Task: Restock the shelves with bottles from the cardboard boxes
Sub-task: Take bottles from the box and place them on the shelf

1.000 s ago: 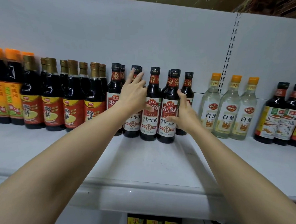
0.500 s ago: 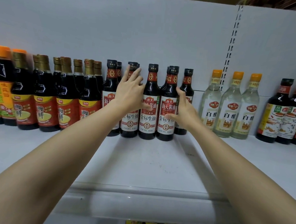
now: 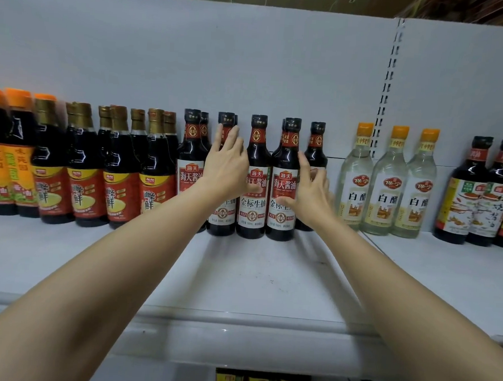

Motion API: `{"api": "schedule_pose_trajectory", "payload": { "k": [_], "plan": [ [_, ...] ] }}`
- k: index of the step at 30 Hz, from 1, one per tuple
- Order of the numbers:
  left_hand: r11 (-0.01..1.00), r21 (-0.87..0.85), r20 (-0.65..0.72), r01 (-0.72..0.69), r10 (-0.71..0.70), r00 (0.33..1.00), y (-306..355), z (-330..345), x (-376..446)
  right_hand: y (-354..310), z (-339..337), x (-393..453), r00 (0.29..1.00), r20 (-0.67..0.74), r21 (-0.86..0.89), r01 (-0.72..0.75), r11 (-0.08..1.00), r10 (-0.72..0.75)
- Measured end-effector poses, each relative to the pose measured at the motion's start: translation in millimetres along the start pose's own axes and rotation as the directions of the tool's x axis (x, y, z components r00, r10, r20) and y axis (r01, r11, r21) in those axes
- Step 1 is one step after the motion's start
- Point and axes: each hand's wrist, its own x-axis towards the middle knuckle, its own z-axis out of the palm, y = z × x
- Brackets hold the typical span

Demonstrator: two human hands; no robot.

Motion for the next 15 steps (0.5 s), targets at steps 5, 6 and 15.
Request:
{"api": "schedule_pose_trajectory", "payload": {
  "k": [5,6,15],
  "plan": [
    [0.961,-0.267,-0.023,0.075,-0.084,0.996,-10.4,-9.2,-9.5,-11.3,-10.4,-9.3,0.969,-0.107,-0.116,0.210,0.971,-0.223],
    [0.948,-0.302,-0.017,0.101,-0.112,0.994,-16.3,-11.2,-12.2,-16.4,-10.7,-10.4,0.961,-0.094,-0.124,0.246,0.961,-0.258],
    [0.876,-0.298,0.058,0.378,-0.379,0.924,-116.6,-25.0,-71.3,-122.7,19.0,-29.1,0.786,-0.032,0.044,0.618,0.785,-0.617]
  ]
}}
